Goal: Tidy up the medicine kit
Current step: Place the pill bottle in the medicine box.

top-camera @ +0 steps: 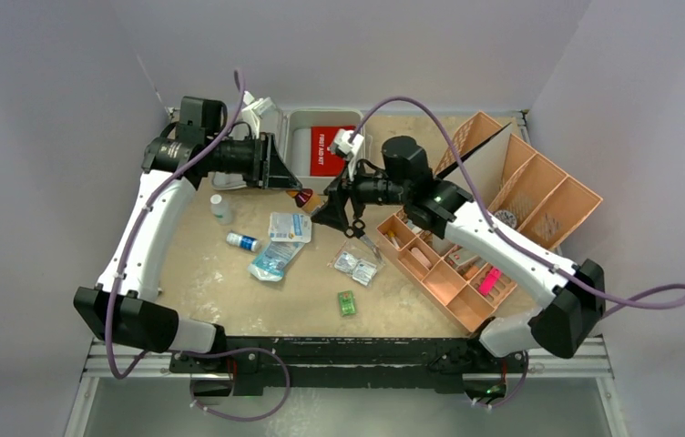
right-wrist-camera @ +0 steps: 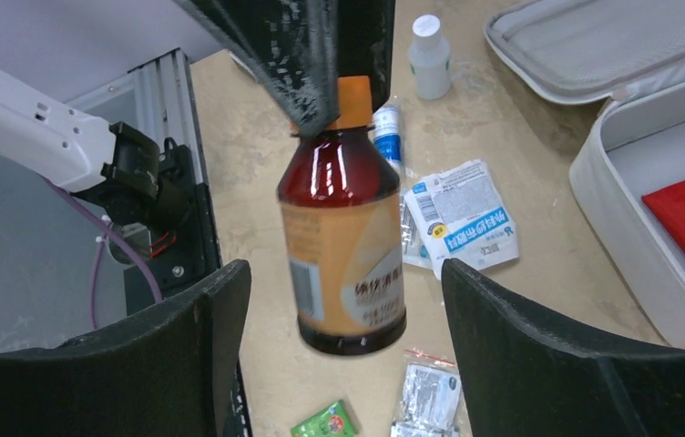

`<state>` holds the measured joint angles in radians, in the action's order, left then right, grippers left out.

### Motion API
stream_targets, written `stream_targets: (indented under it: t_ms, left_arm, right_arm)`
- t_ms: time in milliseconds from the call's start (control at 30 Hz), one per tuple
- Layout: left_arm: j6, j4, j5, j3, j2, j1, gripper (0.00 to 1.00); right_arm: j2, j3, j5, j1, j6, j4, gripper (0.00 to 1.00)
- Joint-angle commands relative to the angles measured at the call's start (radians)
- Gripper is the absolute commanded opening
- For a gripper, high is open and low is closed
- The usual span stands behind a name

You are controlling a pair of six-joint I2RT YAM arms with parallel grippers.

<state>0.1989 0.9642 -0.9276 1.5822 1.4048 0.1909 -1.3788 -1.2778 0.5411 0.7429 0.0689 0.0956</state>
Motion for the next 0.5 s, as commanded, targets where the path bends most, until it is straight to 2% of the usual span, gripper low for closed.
stream_targets:
  t_ms: [0, 167, 267, 333, 400, 467]
  left_arm:
    - [0.043, -0.078, -0.094, -0.013, -0.034, 0.002, 0.0]
    - [0.156, -0.188, -0.116, -0.041, -0.03, 0.001, 0.0]
    - [0.268, -0.322, -0.095, -0.068, -0.026, 0.001, 0.03]
    - [0.367, -0.444, -0.087, -0.103, -0.031, 0.001, 0.18]
    - [0.448, -0.575, -0.071, -0.163, -0.048, 0.001, 0.4]
    - [0.492, -0.671, -0.009, -0.217, -0.073, 0.001, 0.48]
  right_arm:
    - [-0.036, -0.057, -0.052, 0.022, -0.02, -0.029, 0.75]
    - [-0.055, -0.031, -0.047, 0.028, 0.057, -0.117, 0.55]
    - [-0.064, -0.002, -0.1, 0.029, 0.144, -0.201, 0.28]
    - [-0.068, 0.017, -0.164, 0.029, 0.231, -0.255, 0.17]
    - [-0.071, 0.034, -0.241, 0.029, 0.331, -0.306, 0.12]
    - [-0.077, 0.054, -0.289, 0.029, 0.44, -0.352, 0.11]
